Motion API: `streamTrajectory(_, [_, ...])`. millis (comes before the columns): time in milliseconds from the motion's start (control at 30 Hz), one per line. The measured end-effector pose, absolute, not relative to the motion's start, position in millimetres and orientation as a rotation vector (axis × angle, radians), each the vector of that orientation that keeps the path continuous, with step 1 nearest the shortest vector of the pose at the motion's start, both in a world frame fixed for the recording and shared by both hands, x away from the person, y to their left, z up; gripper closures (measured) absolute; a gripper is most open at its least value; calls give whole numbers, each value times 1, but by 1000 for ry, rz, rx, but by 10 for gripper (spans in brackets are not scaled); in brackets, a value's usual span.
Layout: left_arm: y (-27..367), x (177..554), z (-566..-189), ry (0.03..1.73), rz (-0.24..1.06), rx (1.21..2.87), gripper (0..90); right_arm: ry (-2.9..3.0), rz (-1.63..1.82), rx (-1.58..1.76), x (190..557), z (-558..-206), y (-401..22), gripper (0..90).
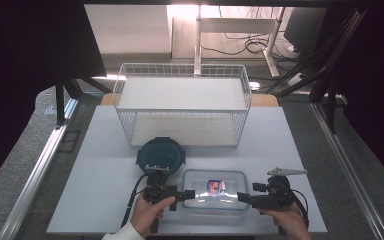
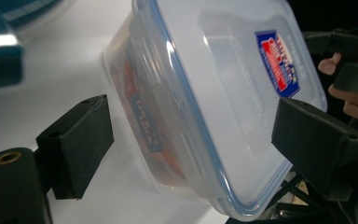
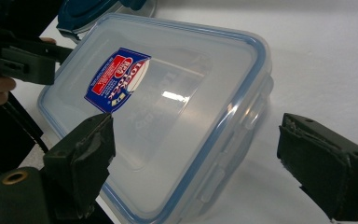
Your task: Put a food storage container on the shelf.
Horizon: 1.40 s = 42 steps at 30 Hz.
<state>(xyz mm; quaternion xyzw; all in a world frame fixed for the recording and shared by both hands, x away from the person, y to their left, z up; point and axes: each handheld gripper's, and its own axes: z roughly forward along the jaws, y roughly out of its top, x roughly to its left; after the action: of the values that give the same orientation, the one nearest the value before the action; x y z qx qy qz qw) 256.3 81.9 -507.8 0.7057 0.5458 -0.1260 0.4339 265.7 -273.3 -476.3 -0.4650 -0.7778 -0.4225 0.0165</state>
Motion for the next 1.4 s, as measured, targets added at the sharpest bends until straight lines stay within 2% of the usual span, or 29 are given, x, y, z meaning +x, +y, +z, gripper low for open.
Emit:
streamTrajectory(167, [74, 256, -513, 1341, -355, 1787, 117, -2381, -1313, -1455, 268, -481, -272, 103])
streamTrajectory(567, [72, 264, -520, 1363, -448, 1709, 138, -2252, -1260, -1448, 276, -499, -264, 89])
streamTrajectory(767, [71, 267, -523, 1365, -480, 1704, 109, -2168, -1215, -1490, 278, -505, -264, 76])
streamTrajectory(867, [72, 266, -521, 1366, -469, 1703, 148, -2127, -1198, -1513, 278, -504, -267, 127])
streamTrajectory(900, [74, 265, -520, 1368, -462, 1701, 148, -2119, -1201, -1523, 278, -503, -269, 166])
streamTrajectory(933, [77, 263, -517, 1368, -438, 1697, 202, -2097, -1230, -1555, 276, -499, -274, 257])
streamTrajectory(1067, [78, 261, -509, 1360, -387, 1723, 294, -2051, -1250, -1566, 277, -500, -279, 306])
streamTrajectory(1200, [80, 261, -509, 1364, -396, 1716, 311, -2026, -1261, -1573, 276, -499, -282, 337])
streamTrajectory(1400, [85, 259, -505, 1389, -399, 1673, 394, -1990, -1306, -1588, 273, -497, -286, 399])
